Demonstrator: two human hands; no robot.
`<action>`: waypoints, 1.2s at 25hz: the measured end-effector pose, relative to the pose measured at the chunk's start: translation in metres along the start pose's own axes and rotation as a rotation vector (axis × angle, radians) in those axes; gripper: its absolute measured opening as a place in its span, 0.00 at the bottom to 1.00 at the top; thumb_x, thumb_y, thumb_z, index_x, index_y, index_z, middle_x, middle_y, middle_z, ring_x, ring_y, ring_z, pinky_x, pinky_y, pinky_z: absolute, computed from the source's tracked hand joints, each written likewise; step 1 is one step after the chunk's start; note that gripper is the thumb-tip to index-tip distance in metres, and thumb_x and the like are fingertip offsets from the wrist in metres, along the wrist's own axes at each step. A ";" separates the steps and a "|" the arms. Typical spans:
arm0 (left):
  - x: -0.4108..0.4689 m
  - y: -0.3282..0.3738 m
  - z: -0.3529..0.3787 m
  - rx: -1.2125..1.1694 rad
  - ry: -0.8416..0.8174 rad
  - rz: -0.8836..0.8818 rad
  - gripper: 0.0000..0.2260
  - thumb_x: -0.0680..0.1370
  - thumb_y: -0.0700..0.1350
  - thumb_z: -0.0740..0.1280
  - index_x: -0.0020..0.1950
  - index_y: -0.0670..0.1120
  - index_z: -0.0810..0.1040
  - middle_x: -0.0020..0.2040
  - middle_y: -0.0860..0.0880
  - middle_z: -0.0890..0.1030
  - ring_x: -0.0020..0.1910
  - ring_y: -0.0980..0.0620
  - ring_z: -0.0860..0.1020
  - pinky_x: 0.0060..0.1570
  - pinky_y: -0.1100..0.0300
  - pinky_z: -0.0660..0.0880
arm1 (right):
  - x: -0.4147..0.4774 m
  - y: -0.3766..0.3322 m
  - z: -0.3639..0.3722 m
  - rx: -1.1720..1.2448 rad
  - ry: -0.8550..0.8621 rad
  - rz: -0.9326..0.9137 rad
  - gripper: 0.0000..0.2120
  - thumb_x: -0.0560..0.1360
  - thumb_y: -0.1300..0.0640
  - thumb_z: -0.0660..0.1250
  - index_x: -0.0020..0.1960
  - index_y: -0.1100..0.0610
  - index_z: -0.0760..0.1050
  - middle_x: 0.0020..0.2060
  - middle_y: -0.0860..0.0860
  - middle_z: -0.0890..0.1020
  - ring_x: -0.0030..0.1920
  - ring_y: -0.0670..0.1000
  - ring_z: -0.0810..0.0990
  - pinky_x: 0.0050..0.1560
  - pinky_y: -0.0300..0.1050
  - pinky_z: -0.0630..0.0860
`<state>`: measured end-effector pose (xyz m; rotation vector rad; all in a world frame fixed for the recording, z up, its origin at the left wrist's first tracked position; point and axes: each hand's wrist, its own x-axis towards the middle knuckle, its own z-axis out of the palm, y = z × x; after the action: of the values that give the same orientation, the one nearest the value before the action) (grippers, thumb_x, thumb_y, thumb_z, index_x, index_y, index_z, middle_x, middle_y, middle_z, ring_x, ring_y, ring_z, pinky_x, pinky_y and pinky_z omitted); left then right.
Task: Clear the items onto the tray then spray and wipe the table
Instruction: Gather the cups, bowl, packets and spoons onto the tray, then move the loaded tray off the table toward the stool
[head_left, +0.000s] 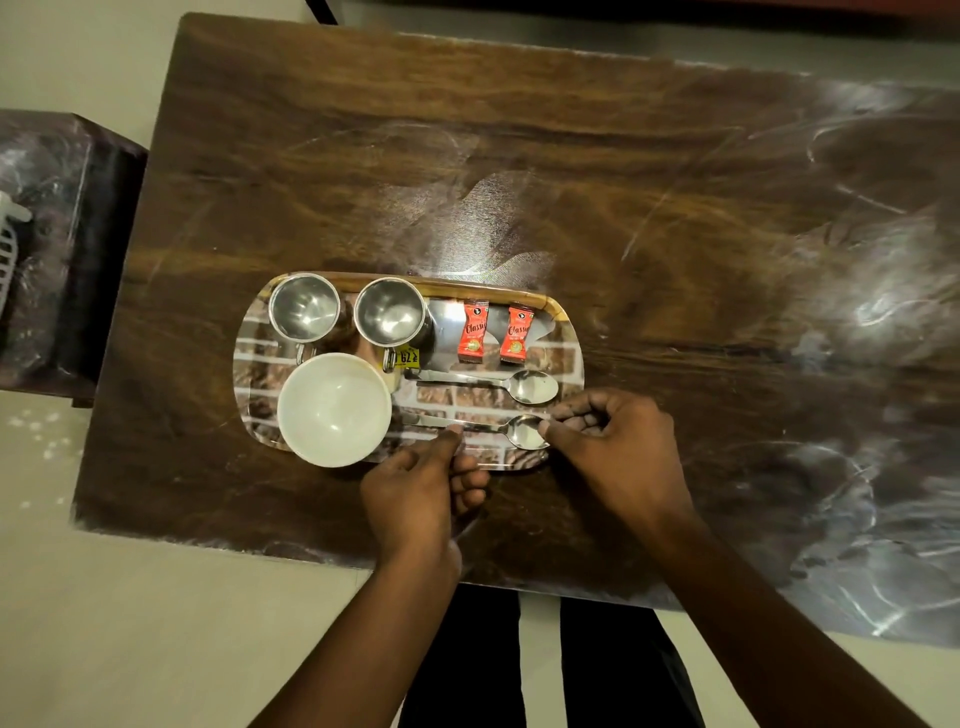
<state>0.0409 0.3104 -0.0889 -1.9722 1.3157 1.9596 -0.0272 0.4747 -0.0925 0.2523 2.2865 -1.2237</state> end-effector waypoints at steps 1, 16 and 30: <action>-0.004 0.001 -0.009 0.018 0.010 0.037 0.07 0.79 0.39 0.76 0.42 0.39 0.83 0.26 0.47 0.81 0.19 0.53 0.76 0.20 0.64 0.72 | 0.000 -0.001 -0.002 0.020 0.011 -0.003 0.04 0.74 0.57 0.81 0.45 0.50 0.86 0.36 0.47 0.87 0.35 0.42 0.83 0.38 0.34 0.80; 0.106 0.137 -0.110 0.434 0.073 0.459 0.14 0.84 0.41 0.69 0.70 0.47 0.81 0.54 0.49 0.86 0.48 0.55 0.84 0.43 0.61 0.78 | 0.042 -0.004 0.008 0.112 0.126 0.069 0.07 0.81 0.57 0.72 0.58 0.50 0.85 0.47 0.48 0.90 0.47 0.50 0.90 0.54 0.61 0.87; 0.058 0.142 -0.158 0.238 0.070 0.431 0.11 0.81 0.35 0.71 0.62 0.40 0.86 0.49 0.44 0.89 0.45 0.49 0.87 0.49 0.54 0.84 | 0.003 -0.073 -0.019 0.175 0.075 0.072 0.08 0.82 0.65 0.69 0.54 0.55 0.84 0.42 0.53 0.89 0.37 0.46 0.88 0.38 0.44 0.86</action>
<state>0.0710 0.0983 -0.0370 -1.7713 2.0265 1.7824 -0.0658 0.4478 -0.0330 0.4470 2.2139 -1.3998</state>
